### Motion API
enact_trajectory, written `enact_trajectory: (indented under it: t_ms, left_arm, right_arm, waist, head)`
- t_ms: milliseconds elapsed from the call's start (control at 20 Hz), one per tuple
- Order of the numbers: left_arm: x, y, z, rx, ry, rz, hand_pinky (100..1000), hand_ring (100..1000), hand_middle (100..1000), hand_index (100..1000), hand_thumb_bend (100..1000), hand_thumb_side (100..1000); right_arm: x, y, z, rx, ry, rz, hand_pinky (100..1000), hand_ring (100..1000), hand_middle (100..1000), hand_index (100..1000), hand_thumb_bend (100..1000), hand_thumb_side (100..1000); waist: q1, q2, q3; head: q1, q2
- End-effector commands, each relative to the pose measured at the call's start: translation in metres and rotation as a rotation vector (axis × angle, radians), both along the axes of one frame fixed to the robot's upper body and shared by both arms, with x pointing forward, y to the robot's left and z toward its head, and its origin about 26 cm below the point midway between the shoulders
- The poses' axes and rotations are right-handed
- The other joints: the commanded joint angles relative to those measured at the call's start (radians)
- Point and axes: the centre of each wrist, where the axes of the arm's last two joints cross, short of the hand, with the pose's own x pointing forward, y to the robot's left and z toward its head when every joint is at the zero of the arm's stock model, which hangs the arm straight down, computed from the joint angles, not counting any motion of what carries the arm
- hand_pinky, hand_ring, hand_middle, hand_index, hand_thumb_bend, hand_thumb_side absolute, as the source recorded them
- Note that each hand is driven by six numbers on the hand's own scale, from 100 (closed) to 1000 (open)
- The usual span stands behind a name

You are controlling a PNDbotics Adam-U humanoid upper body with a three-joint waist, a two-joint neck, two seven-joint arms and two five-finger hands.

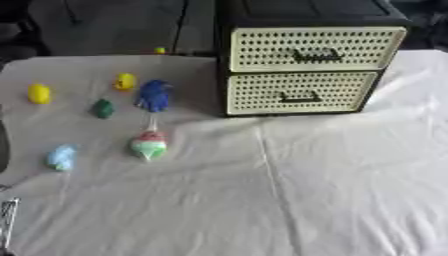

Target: Pick up objects from table and place into drawer.

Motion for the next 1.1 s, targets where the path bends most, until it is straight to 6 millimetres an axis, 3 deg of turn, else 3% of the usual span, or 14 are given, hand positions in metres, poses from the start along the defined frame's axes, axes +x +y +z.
enact_trajectory:
  t_ms: [50, 400, 650, 800, 1100]
  left_arm:
    - [-0.002, 0.001, 0.006, 0.027, -0.021, -0.008, 696, 764, 693, 902, 100, 856]
    - [-0.002, -0.002, 0.007, 0.037, -0.02, -0.027, 695, 763, 689, 902, 100, 854]
    - [-0.002, -0.004, 0.007, 0.042, -0.019, -0.04, 695, 763, 688, 903, 100, 852]
    - [-0.002, -0.006, 0.007, 0.044, -0.018, -0.05, 695, 763, 687, 903, 100, 852]
    - [-0.002, -0.009, 0.008, 0.051, -0.016, -0.072, 693, 747, 682, 903, 100, 851]
  right_arm:
    - [-0.003, 0.005, 0.017, -0.082, 0.012, -0.039, 107, 100, 100, 817, 100, 392]
    - [0.006, 0.006, 0.019, -0.168, 0.129, -0.141, 134, 100, 100, 898, 100, 472]
    - [0.017, 0.001, 0.021, -0.218, 0.168, -0.169, 136, 100, 100, 847, 100, 470]
    - [0.023, -0.001, 0.02, -0.231, 0.185, -0.172, 135, 100, 100, 849, 100, 457]
    - [0.042, -0.014, 0.021, -0.177, 0.196, -0.184, 110, 100, 100, 824, 100, 347]
  waist:
    - [-0.005, -0.026, 0.004]
    - [-0.012, -0.032, 0.025]
    - [-0.015, -0.033, 0.036]
    - [-0.016, -0.033, 0.045]
    - [-0.02, -0.028, 0.069]
  head:
    - [-0.011, 0.0]
    - [-0.03, 0.006]
    - [-0.041, 0.006]
    - [-0.05, 0.004]
    - [-0.077, -0.004]
